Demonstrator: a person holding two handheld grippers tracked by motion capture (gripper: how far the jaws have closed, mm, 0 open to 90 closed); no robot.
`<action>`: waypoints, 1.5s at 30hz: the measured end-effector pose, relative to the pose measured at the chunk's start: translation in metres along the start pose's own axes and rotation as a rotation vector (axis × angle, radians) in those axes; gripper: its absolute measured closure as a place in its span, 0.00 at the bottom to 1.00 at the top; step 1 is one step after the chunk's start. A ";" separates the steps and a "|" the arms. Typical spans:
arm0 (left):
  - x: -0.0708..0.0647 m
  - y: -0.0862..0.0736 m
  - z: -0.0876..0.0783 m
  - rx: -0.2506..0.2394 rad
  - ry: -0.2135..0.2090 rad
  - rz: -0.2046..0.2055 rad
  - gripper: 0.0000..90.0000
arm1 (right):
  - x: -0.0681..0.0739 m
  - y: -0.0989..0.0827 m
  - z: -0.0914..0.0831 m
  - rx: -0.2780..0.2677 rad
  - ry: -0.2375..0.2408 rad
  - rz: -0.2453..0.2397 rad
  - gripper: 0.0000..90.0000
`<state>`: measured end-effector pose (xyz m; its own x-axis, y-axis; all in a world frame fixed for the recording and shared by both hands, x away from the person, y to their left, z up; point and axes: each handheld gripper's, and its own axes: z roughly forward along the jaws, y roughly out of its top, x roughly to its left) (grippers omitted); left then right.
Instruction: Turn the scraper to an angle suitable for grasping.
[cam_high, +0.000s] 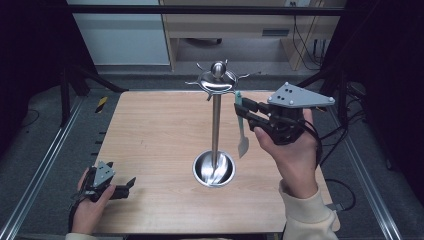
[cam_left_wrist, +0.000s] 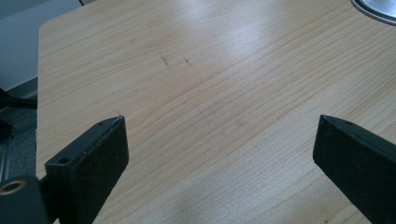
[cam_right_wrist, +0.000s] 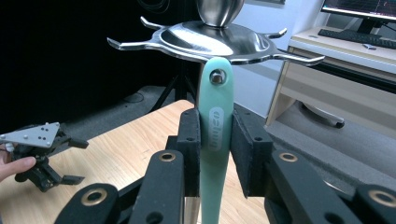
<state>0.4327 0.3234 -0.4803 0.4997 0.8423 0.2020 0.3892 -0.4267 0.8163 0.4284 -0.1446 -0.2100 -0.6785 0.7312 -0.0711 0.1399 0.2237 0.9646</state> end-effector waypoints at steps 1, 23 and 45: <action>0.000 0.000 0.000 0.000 0.000 0.000 0.04 | 0.000 0.000 0.000 0.000 0.001 0.000 0.82; 0.000 0.000 0.000 0.000 0.000 0.003 0.04 | -0.001 -0.003 0.005 -0.022 0.013 0.019 0.82; -0.001 0.001 0.000 -0.003 -0.002 0.007 0.04 | -0.002 -0.007 0.008 -0.057 0.025 0.042 0.82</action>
<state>0.4324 0.3227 -0.4794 0.5035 0.8389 0.2067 0.3833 -0.4313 0.8167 0.4345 -0.1423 -0.2188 -0.6909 0.7225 -0.0247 0.1280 0.1559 0.9794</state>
